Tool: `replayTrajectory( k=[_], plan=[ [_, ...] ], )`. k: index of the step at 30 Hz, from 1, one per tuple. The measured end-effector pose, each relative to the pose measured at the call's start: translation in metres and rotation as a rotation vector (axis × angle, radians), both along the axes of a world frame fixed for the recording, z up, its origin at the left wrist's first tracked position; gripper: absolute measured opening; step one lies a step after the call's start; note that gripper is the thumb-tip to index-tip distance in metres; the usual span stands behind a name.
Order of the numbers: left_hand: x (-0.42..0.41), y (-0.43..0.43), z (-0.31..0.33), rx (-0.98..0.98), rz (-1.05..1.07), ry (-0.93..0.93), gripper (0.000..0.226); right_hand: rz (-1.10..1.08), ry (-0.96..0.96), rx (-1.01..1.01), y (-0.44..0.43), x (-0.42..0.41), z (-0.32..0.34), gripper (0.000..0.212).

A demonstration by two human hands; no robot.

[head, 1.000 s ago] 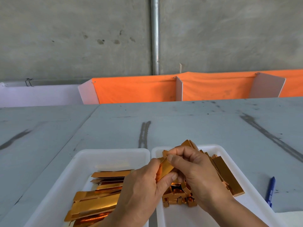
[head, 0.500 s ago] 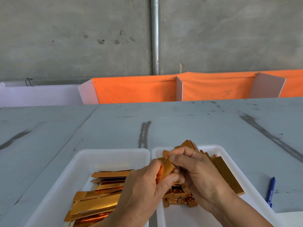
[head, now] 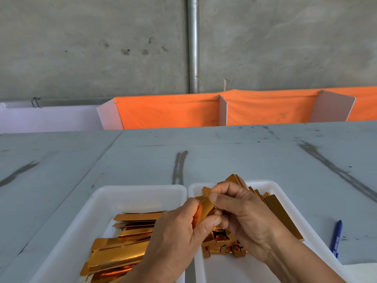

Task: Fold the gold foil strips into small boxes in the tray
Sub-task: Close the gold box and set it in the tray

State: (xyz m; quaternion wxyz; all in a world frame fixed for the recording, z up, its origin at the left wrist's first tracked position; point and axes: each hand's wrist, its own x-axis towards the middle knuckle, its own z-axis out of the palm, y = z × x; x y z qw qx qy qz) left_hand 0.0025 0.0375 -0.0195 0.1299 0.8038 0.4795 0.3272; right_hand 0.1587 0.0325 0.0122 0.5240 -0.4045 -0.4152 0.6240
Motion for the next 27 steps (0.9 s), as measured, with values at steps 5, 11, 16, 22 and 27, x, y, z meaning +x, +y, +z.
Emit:
replayTrajectory(
  k=[5, 11, 16, 22, 27],
  plan=[
    [-0.0011, -0.0005, 0.0008, -0.01, -0.005, -0.03, 0.051, -0.035, -0.161, 0.069, -0.0014, 0.0041, 0.0009, 0.009],
    [-0.0001, -0.0004, 0.0007, 0.012, 0.027, 0.041, 0.051, -0.078, -0.294, 0.136, -0.0026, 0.0043, -0.0007, 0.015],
    [-0.0001, 0.0013, -0.002, 0.044, 0.061, 0.085, 0.052, -0.098, -0.333, 0.183, -0.0027, 0.0024, -0.0022, 0.01],
    [-0.0015, 0.0037, -0.0026, 0.032, 0.062, 0.052, 0.054, -0.075, -0.365, 0.187, -0.0028, 0.0059, -0.0033, 0.019],
    [-0.0004, 0.0022, -0.0013, 0.046, 0.067, 0.066, 0.051, -0.073, -0.34, 0.158, -0.0021, 0.0076, -0.0012, 0.012]
  ],
)
